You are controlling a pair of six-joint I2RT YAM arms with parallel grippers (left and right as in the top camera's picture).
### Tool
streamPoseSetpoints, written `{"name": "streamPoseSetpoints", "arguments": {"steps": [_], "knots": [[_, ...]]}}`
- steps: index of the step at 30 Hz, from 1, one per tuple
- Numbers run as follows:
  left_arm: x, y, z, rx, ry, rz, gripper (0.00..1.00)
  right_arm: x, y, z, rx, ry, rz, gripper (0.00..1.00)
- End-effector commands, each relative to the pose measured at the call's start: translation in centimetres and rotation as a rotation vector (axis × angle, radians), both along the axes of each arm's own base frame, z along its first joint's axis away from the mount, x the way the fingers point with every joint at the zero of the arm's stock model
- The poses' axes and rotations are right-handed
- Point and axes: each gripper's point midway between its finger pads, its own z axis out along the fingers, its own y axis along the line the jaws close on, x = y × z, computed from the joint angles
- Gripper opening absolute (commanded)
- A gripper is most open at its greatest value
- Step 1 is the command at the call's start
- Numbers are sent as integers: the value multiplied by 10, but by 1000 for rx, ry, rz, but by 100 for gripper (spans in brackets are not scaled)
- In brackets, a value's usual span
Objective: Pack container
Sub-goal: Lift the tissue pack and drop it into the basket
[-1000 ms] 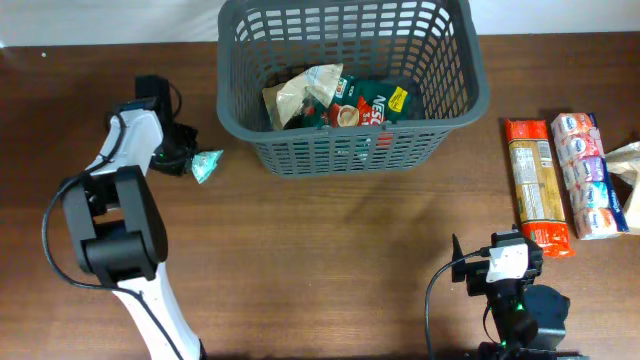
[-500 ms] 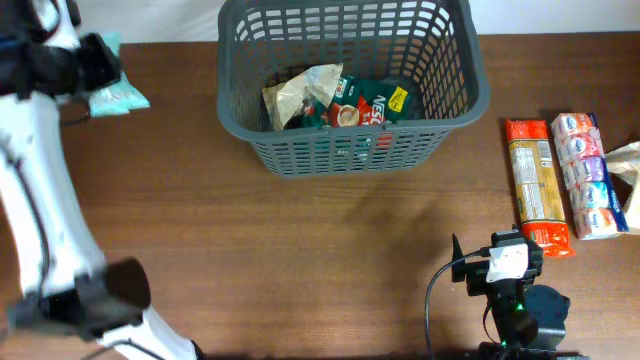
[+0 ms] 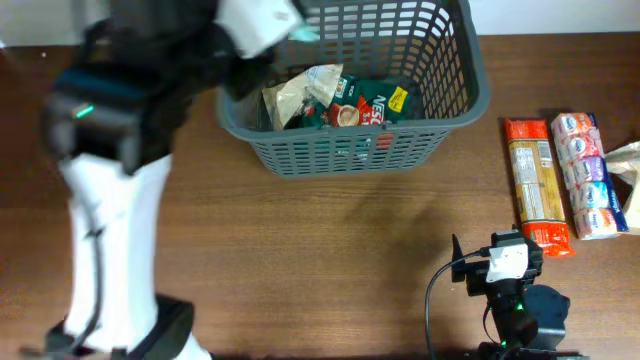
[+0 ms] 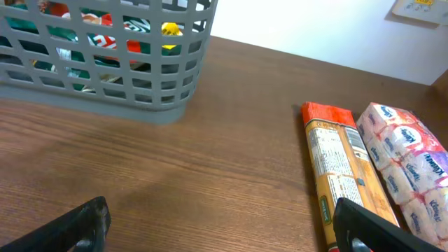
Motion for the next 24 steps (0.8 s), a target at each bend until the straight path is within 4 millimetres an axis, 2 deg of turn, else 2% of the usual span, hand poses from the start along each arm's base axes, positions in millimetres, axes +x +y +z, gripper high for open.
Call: {"name": "streamPoseSetpoints", "arguments": {"steps": [1,3,4,6,11,15,18,21,22,23,24], "knots": [[33,-48,-46,119,-16,-151,17,0,0,-3,5,4,-5,99],[59,-76,-78,126,1,-183,18,0,0,-3,5,4,-5,99],[66,-84,-88,128,8,-191,19,0,0,-3,5,4,-5,99],[83,-106,-123,140,43,-216,21,0,0,-3,5,4,-5,99],[89,-159,-191,155,122,-313,22,0,0,-3,5,4,-5,99],[88,-177,-226,183,168,-336,22,0,0,-3,5,5,-5,99],[90,-182,-247,196,198,-343,23,0,0,-3,5,4,-5,99],[93,-184,-272,209,238,-341,28,0,0,-3,5,5,-5,99],[94,-184,-278,213,248,-342,31,0,0,-3,5,5,-5,99],[95,-185,-285,216,257,-341,38,0,0,-3,5,5,-5,99],[96,-185,-286,212,260,-337,56,0,0,-3,5,5,-5,99]]}}
